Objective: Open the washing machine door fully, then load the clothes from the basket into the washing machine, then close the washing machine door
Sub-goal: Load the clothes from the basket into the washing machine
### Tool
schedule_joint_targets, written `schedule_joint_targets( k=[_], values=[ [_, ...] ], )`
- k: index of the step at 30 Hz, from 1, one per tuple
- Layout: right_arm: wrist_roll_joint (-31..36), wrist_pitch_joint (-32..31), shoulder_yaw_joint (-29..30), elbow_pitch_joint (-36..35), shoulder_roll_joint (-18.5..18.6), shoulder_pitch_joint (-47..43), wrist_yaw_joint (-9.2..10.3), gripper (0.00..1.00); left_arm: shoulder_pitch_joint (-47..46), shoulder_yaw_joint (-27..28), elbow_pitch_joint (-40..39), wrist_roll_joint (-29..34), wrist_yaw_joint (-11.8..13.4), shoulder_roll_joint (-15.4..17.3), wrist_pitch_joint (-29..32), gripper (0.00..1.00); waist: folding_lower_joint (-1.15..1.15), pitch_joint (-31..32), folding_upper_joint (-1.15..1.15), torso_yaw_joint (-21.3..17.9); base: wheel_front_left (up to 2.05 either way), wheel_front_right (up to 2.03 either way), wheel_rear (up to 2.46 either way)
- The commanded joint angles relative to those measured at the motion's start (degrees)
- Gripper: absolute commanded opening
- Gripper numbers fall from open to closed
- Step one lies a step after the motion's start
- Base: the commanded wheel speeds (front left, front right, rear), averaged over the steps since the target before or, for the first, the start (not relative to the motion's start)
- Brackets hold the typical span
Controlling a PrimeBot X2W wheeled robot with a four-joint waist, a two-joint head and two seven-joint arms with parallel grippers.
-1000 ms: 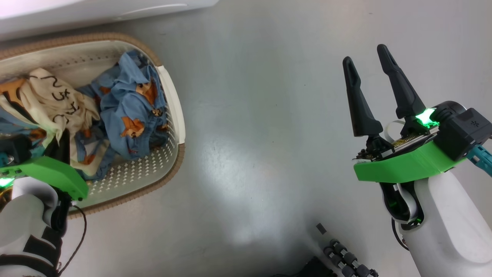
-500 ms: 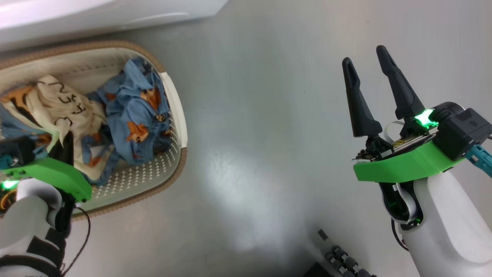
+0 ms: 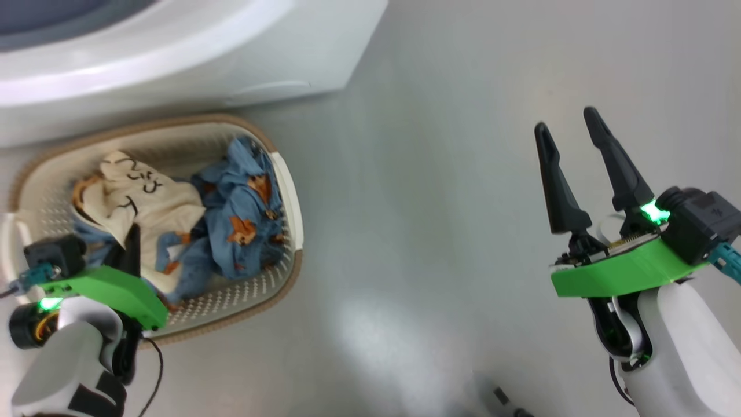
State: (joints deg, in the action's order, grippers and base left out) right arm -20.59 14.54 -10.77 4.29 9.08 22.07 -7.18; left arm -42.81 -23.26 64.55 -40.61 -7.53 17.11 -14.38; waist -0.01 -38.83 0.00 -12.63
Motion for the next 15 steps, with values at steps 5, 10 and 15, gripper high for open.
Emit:
schedule_joint_targets(
  k=[5,10,15],
  values=[
    [0.57,0.46,-0.20,-0.66,1.50,-4.06,-0.31,1.00,4.91,4.07,-4.56,2.48,0.36,1.11,-0.61,0.00,0.01,7.40,0.00,2.72,0.00,0.00,0.00],
    [0.52,0.46,0.57,-0.40,2.15,-6.17,-0.31,1.00,8.44,7.09,-8.33,4.87,0.82,0.15,-0.61,0.00,0.01,11.46,0.00,3.90,0.00,0.00,0.00],
    [0.41,0.46,1.54,0.05,3.01,-9.06,-0.31,1.00,12.87,10.68,-13.47,8.31,0.87,-1.17,-0.62,0.00,0.01,16.12,0.00,5.43,0.00,0.00,0.00]
  ],
)
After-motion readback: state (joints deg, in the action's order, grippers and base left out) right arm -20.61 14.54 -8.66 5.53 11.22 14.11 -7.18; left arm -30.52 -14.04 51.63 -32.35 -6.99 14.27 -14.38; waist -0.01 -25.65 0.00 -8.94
